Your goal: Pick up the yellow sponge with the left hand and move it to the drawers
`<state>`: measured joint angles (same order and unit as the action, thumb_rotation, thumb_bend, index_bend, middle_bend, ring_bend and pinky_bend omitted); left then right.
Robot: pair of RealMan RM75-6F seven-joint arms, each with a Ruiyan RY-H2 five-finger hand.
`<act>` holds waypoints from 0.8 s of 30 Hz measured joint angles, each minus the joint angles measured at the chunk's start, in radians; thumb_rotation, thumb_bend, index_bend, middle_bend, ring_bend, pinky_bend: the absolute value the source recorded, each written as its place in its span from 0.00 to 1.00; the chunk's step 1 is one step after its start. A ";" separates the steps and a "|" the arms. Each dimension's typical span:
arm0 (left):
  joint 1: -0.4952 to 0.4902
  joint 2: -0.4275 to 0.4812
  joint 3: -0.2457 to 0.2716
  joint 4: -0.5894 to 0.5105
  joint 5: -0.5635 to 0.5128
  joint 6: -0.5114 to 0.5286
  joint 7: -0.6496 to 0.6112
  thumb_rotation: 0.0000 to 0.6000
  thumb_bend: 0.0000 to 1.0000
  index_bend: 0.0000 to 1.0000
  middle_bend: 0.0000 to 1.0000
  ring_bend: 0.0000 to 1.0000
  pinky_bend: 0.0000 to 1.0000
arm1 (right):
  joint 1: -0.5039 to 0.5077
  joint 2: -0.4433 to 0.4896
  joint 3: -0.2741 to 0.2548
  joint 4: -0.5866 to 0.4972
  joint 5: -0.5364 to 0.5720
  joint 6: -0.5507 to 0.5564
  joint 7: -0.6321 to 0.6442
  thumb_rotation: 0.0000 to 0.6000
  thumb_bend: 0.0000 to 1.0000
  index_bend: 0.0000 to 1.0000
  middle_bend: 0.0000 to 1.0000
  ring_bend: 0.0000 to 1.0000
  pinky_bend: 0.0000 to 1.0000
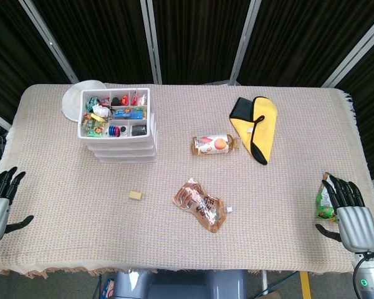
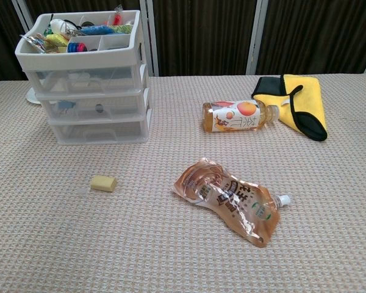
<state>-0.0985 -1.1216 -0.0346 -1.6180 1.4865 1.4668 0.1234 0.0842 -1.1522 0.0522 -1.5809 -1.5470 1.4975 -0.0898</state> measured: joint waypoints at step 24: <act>-0.003 -0.004 -0.024 -0.120 -0.047 -0.021 -0.159 1.00 0.75 0.12 0.82 0.74 0.54 | 0.002 -0.005 -0.002 -0.001 -0.002 -0.004 0.004 1.00 0.00 0.07 0.00 0.00 0.00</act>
<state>-0.1013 -1.1252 -0.0584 -1.7377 1.4396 1.4462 -0.0353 0.0860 -1.1572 0.0500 -1.5819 -1.5486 1.4938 -0.0858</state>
